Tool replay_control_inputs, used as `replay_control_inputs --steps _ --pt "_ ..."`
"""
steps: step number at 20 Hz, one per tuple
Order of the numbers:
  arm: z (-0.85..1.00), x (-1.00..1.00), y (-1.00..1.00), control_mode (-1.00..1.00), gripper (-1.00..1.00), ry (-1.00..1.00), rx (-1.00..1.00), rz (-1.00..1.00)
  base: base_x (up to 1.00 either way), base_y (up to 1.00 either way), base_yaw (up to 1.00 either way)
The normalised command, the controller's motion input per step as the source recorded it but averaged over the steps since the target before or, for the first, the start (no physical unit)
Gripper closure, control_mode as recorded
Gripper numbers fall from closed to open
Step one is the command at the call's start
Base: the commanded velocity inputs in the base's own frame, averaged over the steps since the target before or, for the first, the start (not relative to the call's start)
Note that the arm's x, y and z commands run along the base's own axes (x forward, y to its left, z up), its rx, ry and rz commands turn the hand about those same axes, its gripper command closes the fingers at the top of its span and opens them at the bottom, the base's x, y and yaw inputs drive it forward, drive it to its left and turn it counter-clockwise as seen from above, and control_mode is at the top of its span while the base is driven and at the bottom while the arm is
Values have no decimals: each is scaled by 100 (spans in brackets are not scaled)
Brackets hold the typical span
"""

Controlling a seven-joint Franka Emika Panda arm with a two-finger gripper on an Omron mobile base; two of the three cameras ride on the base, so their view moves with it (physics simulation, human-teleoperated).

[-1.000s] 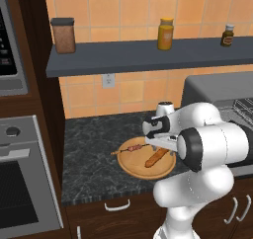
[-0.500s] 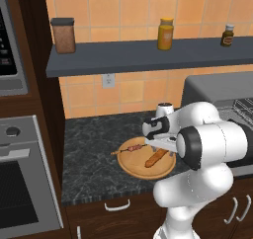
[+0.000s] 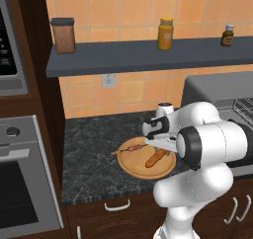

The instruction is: Pick up the kebab skewer and baguette bread, and place them inside the toaster oven. Close the toaster oven door and start by setting the timer.

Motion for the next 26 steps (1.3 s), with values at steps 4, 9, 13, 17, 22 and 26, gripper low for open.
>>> replay_control_inputs --steps 4,9,13,17,22,26 --pt "9 -3 0 -100 100 0 0 0 0 0 0" --pt "79 -7 0 -100 100 0 1 0 0 0 0" --pt "89 -20 -5 -100 100 0 7 0 0 0 0" --pt "65 -31 -13 -100 100 0 8 0 0 0 0" --pt "62 -25 -17 -100 100 -1 7 -9 0 0 0" --pt "40 -15 -21 -100 100 -5 1 -32 0 0 0"
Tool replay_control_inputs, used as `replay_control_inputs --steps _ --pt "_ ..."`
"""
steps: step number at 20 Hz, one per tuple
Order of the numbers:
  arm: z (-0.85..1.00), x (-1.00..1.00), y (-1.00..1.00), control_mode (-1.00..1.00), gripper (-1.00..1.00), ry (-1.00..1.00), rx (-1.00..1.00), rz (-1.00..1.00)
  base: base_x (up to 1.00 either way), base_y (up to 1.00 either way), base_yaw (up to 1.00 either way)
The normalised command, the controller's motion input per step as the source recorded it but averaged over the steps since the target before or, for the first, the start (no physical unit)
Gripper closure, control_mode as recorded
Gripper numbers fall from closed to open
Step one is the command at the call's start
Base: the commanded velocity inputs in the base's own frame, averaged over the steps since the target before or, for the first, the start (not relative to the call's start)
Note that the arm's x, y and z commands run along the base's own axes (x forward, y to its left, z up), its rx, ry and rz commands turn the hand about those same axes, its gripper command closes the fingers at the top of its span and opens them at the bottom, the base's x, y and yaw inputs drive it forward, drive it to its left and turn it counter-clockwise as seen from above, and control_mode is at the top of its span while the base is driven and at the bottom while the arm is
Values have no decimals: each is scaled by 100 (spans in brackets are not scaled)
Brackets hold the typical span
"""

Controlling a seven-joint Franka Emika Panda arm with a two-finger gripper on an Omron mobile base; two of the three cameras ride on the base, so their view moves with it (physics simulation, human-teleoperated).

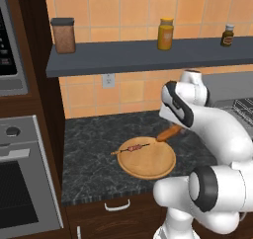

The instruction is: Pick up the kebab skewer and baguette bread, and place them inside the toaster oven. Close the toaster oven door and start by setting the timer.

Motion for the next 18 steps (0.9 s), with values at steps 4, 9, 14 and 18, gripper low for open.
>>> replay_control_inputs --steps 4,9,14,18 --pt "31 -76 -81 -100 100 -13 3 -8 0 0 0" --pt "11 -78 -70 -100 100 -24 0 -14 0 0 0" --pt "20 -30 -89 -100 100 -22 0 -25 0 0 0" --pt "26 -10 -99 -100 100 -20 3 -21 0 0 0"
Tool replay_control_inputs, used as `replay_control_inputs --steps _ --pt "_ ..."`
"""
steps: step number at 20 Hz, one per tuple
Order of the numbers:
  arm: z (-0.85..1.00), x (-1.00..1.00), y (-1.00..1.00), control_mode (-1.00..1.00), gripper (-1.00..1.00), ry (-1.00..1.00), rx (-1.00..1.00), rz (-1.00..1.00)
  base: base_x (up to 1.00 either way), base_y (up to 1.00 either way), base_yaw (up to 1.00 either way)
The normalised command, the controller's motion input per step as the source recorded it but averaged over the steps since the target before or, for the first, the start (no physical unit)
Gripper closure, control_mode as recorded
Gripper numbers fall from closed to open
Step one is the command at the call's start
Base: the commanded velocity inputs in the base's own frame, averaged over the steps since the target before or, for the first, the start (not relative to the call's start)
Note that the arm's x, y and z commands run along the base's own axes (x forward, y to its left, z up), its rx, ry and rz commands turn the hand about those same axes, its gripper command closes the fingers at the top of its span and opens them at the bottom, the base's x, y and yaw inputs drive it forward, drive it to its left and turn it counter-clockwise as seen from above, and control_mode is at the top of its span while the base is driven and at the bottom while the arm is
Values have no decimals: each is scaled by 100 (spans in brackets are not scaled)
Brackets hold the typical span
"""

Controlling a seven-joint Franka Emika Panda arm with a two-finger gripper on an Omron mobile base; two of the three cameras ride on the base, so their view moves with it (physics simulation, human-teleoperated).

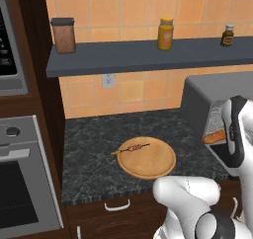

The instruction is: Pick up the kebab skewer and baguette bread, and place them inside the toaster oven. Close the toaster oven door and start by setting the timer.

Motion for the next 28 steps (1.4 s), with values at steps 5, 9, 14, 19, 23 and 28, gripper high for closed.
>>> replay_control_inputs --steps 5,9,14,19,23,28 --pt "31 0 -90 -100 100 -12 7 -23 0 0 0" --pt "6 7 -51 -100 100 -13 1 -27 0 0 0" --pt "0 36 -54 -100 100 -12 0 -1 0 0 0" --pt "0 53 -48 -100 100 -1 0 -1 0 0 0" --pt "-14 51 -24 -100 100 0 0 -4 0 0 0" --pt "-3 34 -34 -100 100 0 0 -5 0 0 0"
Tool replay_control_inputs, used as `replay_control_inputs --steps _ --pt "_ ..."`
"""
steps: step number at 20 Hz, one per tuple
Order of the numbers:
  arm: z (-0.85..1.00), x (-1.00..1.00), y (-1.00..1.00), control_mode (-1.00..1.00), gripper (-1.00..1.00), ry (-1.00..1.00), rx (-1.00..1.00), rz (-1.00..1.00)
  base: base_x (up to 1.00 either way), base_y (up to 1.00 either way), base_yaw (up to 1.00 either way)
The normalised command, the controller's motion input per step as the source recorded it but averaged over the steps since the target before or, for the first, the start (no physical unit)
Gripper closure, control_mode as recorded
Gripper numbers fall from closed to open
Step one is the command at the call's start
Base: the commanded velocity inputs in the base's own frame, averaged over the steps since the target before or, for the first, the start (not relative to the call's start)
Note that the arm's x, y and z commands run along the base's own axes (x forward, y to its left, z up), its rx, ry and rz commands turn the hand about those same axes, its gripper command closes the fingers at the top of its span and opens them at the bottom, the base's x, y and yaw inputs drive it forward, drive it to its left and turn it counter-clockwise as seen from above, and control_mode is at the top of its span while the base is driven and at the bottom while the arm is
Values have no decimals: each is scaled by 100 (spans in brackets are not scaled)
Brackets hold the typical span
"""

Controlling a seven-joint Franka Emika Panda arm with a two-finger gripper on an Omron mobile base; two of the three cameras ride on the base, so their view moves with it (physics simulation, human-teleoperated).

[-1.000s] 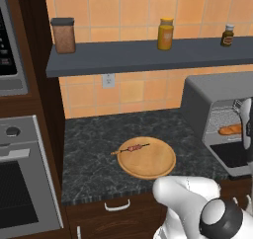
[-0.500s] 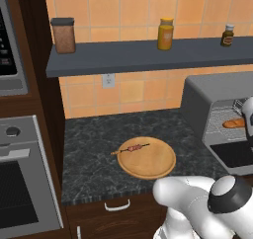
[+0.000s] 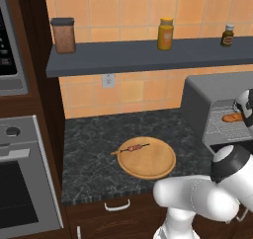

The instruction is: Pick up the kebab skewer and baguette bread, and place them inside the toaster oven. Close the toaster oven door and start by setting the timer.

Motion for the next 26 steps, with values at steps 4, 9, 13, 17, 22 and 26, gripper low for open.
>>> replay_control_inputs --steps 4,9,13,17,22,26 --pt "-6 33 -31 -100 100 0 0 -3 0 0 0" --pt "-18 30 -13 -100 100 0 0 -1 0 0 0" --pt "-19 33 0 -100 100 -1 0 0 0 0 0" --pt "-15 34 0 -100 100 0 0 0 0 0 0" --pt "-9 26 -1 -100 100 0 0 0 0 0 0" --pt "0 6 0 -100 100 0 0 0 0 0 0"
